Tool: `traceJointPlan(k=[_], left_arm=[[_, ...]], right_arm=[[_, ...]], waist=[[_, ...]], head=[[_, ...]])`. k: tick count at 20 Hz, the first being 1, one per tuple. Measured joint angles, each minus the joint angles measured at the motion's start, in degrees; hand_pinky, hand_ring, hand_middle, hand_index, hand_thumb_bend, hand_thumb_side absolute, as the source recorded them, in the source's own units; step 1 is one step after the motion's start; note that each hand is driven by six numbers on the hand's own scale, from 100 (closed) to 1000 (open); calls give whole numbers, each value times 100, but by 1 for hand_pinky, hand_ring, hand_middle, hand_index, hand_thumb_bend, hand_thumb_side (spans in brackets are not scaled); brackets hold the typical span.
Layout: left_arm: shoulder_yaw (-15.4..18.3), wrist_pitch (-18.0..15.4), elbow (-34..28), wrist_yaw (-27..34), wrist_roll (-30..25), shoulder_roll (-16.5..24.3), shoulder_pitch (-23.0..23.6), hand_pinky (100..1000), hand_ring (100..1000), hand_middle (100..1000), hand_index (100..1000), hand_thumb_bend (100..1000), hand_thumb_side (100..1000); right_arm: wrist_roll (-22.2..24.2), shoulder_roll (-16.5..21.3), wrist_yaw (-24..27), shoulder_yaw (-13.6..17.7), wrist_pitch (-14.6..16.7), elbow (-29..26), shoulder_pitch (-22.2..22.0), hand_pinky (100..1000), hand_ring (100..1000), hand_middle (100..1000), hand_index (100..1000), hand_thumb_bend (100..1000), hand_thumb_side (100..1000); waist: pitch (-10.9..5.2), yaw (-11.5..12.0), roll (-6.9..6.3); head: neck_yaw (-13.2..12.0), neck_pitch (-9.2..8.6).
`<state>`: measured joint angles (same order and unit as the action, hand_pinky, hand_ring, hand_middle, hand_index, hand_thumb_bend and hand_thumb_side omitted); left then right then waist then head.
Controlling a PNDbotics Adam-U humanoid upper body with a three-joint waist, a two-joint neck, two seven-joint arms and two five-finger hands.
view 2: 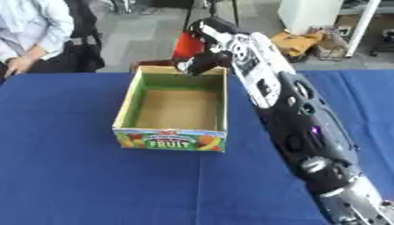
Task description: Pick up objects on the table and place them in the box.
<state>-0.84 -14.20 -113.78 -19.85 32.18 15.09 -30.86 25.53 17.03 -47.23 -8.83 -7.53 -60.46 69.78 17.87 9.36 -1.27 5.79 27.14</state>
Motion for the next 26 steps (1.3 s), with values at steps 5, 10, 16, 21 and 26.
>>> traceJointPlan(k=[5,10,16,21,26], left_arm=[[-1,0,0,20,-1,-9,-39,717,855,821,937,100,933],[-1,0,0,34,-2,-9,-49,717,855,821,937,100,933],[-1,-1,0,57,-2,-9,-56,716,856,821,937,100,933],[-2,-1,0,62,-2,-9,-68,717,856,821,937,100,933],[-2,-1,0,62,-2,-9,-68,717,855,821,937,100,932]], right_arm=[[-153,-288,-251,48,48,549,-68,260,478,459,495,100,339],[-160,-422,-459,-5,222,921,-118,302,523,502,541,100,353],[-68,-431,-563,-78,465,1198,-128,388,569,569,675,100,425],[87,-464,-714,-106,645,1211,-128,505,707,720,790,328,503],[171,-469,-879,-106,758,1172,-128,549,756,768,839,464,532]], waist=[[5,33,0],[5,50,0],[18,50,0],[18,45,0],[18,35,0]], head=[[36,-5],[61,-7],[70,-7],[74,-7],[76,-7]])
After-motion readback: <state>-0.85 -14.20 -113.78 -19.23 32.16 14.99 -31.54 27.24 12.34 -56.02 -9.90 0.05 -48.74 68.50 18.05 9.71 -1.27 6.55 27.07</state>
